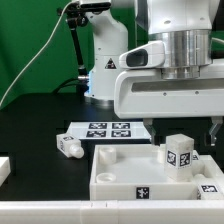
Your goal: Assemble one leg
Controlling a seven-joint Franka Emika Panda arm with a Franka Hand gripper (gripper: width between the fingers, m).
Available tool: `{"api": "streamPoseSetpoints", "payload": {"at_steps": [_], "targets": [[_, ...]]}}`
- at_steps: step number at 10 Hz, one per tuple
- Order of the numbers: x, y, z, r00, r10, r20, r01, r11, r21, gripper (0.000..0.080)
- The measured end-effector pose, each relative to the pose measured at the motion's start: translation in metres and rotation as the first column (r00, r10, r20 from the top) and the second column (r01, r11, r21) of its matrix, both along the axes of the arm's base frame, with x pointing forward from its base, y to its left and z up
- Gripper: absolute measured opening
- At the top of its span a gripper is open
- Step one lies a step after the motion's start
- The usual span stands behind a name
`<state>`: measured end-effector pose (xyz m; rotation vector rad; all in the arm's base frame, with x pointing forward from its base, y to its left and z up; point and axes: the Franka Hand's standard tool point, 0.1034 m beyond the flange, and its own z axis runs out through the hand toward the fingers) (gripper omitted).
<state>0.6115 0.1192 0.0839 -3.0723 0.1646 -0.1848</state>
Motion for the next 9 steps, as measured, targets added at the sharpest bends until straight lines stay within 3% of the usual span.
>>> {"api": "streamPoseSetpoints", "payload": {"at_steps": [4, 7, 8, 9], "targets": [[0.0006, -0.0056, -0.0009, 0.934, 0.358, 0.004, -0.357, 0.932, -0.063, 0.0649], [0.0013, -0.0096, -0.0008, 0.886, 0.463, -0.001, -0.462, 0.883, -0.087, 0.0637], [0.0013, -0.0095, -0.0009, 0.889, 0.458, -0.001, -0.457, 0.885, -0.086, 0.0467], [0.0013, -0.0096, -0.0009, 0.889, 0.458, -0.001, -0.457, 0.885, -0.086, 0.0467]]}}
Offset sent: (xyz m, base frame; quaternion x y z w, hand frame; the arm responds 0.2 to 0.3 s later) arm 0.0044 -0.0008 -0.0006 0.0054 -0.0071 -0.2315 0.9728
